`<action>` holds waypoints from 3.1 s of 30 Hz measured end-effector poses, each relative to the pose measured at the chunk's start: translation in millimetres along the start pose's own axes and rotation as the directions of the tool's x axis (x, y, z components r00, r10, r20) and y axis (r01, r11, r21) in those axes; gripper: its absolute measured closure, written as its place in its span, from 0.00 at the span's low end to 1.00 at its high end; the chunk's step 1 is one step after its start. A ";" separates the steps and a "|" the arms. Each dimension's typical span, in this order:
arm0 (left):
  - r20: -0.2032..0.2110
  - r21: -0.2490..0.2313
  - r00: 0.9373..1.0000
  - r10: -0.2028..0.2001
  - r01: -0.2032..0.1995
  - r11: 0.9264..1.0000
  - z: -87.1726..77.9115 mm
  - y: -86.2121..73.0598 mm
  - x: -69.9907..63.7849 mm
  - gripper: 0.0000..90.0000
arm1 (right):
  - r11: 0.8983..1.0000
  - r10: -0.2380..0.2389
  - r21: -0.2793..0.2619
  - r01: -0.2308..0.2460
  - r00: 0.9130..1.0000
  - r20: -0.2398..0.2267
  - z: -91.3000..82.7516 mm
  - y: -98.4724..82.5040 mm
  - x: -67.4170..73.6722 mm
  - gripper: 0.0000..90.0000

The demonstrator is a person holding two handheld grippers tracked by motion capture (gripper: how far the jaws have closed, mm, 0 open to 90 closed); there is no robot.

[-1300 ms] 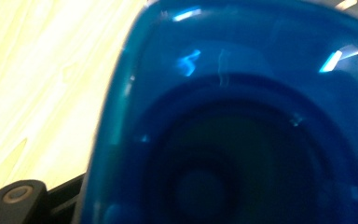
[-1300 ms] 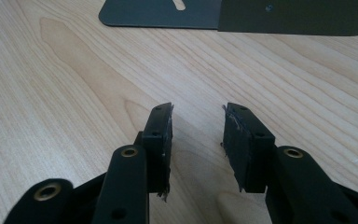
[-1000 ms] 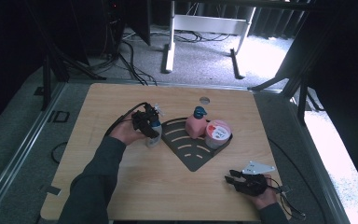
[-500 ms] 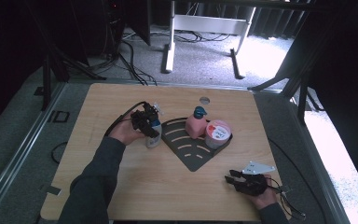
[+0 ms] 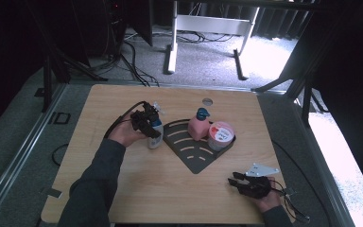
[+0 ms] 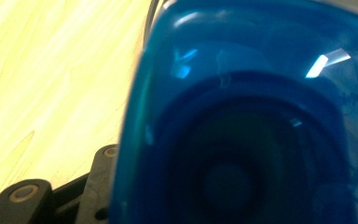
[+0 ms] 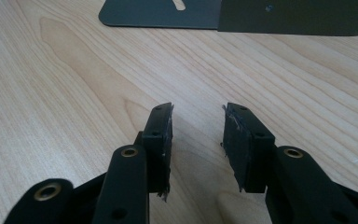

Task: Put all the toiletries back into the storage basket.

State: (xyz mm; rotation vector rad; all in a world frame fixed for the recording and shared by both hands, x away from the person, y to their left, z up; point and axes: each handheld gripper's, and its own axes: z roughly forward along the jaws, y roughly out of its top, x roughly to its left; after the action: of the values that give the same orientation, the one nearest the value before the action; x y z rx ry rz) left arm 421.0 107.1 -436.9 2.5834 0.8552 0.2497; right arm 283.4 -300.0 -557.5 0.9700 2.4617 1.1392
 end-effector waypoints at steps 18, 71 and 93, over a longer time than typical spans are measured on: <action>-0.018 -0.042 0.999 -0.029 0.028 0.999 -9.3 2.3 1.8 0.61 | 1.000 0.005 -0.005 -0.005 1.000 -0.004 0.2 -0.2 -0.5 0.69; -0.052 -0.148 0.997 -0.062 0.054 0.988 -0.1 50.0 -7.5 0.61 | 1.000 0.006 -0.003 -0.006 1.000 -0.007 0.1 -0.1 -0.9 0.69; -0.060 -0.168 0.995 -0.082 0.071 0.983 10.6 59.2 -4.4 0.61 | 1.000 0.009 -0.004 -0.009 1.000 -0.007 0.1 -0.1 -0.9 0.69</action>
State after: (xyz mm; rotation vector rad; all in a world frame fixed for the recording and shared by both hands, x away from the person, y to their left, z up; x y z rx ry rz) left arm 452.0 57.9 -421.1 2.3947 0.9147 0.3703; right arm 284.1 -300.6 -557.7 0.9780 2.4626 1.1518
